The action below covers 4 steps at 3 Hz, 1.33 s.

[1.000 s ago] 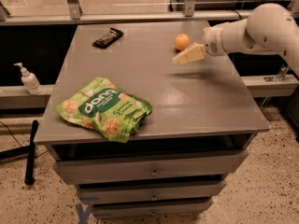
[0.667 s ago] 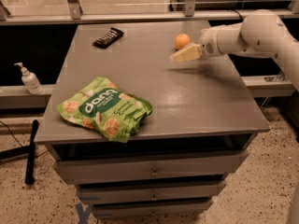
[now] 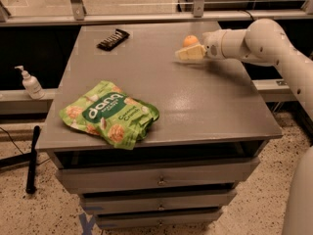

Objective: Move orange near green rice chip bag

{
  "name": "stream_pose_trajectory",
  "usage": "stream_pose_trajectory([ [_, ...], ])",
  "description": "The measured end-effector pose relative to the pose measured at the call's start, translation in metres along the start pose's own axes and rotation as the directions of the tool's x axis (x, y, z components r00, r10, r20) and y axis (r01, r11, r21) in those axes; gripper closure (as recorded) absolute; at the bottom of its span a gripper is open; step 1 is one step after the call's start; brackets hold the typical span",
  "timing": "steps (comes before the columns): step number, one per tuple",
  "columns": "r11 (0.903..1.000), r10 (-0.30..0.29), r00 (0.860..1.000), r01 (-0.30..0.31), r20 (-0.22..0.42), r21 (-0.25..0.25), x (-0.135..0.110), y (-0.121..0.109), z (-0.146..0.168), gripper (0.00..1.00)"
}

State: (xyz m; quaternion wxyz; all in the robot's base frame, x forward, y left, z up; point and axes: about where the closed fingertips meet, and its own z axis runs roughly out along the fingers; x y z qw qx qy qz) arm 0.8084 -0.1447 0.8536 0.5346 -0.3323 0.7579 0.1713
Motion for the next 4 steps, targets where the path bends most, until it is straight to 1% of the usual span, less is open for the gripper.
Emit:
stream_pose_trajectory([
  [1, 0.9998, 0.006, 0.999, -0.007, 0.034, 0.017, -0.002, -0.008, 0.006, 0.41],
  [3, 0.9990, -0.004, 0.997, 0.001, 0.072, 0.044, -0.006, -0.015, 0.001, 0.88],
  [4, 0.9997, -0.006, 0.997, 0.004, 0.080, 0.022, -0.012, -0.007, -0.005, 1.00],
])
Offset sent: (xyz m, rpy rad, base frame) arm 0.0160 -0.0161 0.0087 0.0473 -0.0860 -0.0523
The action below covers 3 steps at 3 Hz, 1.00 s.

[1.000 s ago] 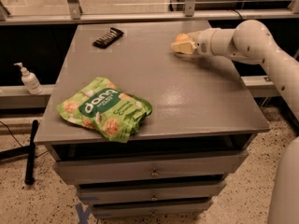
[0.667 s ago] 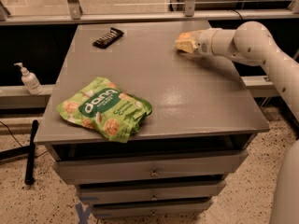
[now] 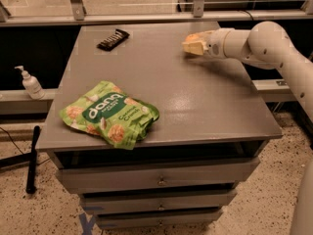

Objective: Move orange near green rice chip bag

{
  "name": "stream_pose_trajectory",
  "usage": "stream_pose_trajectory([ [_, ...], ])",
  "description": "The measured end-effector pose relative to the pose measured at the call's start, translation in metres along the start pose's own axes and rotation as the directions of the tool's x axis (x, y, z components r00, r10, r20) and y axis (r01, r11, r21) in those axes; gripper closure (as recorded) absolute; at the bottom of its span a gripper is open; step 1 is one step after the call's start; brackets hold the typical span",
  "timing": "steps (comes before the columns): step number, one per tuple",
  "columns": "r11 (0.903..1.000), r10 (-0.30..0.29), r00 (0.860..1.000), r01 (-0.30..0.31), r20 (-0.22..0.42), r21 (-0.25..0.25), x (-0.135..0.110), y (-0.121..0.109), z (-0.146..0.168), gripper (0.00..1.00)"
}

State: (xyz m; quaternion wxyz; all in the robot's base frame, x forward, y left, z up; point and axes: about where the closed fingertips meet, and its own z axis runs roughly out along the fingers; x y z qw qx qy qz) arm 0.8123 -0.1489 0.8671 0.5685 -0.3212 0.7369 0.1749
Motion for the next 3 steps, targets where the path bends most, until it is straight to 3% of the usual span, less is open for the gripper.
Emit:
stream_pose_trajectory([
  [2, 0.9932, 0.017, 1.000, -0.015, 0.012, -0.115, -0.021, 0.039, -0.011, 1.00],
  [3, 0.9790, 0.061, 0.998, -0.054, 0.029, -0.197, -0.032, 0.073, -0.032, 1.00],
])
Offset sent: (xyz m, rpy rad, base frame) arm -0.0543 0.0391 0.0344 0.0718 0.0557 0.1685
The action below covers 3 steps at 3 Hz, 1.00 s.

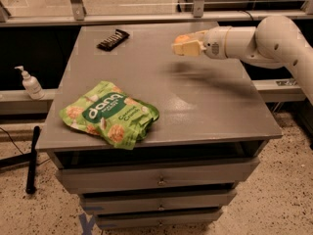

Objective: Move orange near green rice chip bag

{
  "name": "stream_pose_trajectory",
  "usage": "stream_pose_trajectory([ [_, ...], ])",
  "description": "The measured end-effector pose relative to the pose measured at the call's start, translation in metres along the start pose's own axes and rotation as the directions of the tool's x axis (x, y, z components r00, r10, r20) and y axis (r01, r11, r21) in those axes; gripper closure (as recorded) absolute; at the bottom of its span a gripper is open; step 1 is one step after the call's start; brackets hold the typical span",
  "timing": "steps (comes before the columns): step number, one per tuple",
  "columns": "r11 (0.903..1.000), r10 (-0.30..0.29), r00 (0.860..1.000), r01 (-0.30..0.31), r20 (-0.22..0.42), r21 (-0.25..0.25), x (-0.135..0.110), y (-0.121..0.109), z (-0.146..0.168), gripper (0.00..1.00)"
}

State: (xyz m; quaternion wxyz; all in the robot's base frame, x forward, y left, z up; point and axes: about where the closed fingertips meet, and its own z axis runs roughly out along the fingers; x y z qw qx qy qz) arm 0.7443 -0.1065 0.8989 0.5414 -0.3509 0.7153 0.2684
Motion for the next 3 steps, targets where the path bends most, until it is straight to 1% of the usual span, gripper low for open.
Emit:
stream_pose_trajectory([
  [1, 1.0000, 0.000, 1.000, 0.000, 0.000, 0.000, 0.000, 0.000, 0.000, 1.00],
  [2, 0.9968, -0.001, 1.000, 0.000, -0.011, -0.080, 0.007, 0.015, 0.013, 1.00],
  [3, 0.9816, 0.000, 1.000, -0.003, -0.016, -0.191, 0.016, 0.056, 0.017, 1.00],
])
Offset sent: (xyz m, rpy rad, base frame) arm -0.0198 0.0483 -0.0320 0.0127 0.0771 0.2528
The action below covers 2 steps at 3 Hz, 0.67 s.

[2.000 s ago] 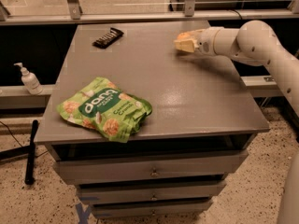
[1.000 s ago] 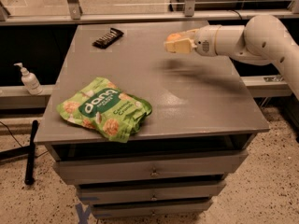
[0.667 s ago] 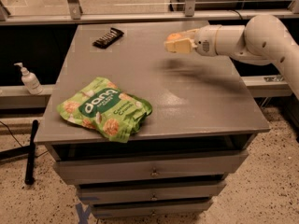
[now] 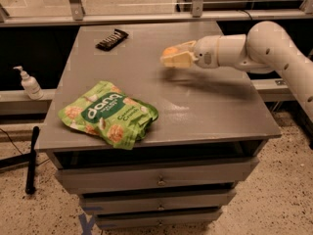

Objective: Move orange near green rice chip bag

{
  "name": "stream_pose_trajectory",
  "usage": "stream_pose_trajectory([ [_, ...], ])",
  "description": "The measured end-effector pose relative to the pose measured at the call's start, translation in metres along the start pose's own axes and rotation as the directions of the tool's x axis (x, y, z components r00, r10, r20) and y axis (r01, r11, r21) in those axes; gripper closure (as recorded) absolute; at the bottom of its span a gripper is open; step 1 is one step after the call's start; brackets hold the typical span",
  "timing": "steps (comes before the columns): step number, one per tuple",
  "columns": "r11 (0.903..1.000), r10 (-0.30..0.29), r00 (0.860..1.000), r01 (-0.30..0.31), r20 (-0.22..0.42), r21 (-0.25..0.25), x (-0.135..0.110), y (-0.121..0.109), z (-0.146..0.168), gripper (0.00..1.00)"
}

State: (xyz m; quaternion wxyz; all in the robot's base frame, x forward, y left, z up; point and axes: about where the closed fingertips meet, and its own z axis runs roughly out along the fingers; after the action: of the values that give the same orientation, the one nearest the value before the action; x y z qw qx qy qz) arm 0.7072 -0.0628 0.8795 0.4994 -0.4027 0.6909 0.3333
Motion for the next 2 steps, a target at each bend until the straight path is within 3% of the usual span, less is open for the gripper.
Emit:
stream_pose_trajectory([
  [1, 0.9950, 0.015, 1.000, -0.015, -0.001, -0.098, 0.013, 0.054, 0.010, 1.00],
  [2, 0.9868, 0.015, 1.000, -0.016, -0.007, -0.161, 0.023, 0.101, 0.014, 1.00],
])
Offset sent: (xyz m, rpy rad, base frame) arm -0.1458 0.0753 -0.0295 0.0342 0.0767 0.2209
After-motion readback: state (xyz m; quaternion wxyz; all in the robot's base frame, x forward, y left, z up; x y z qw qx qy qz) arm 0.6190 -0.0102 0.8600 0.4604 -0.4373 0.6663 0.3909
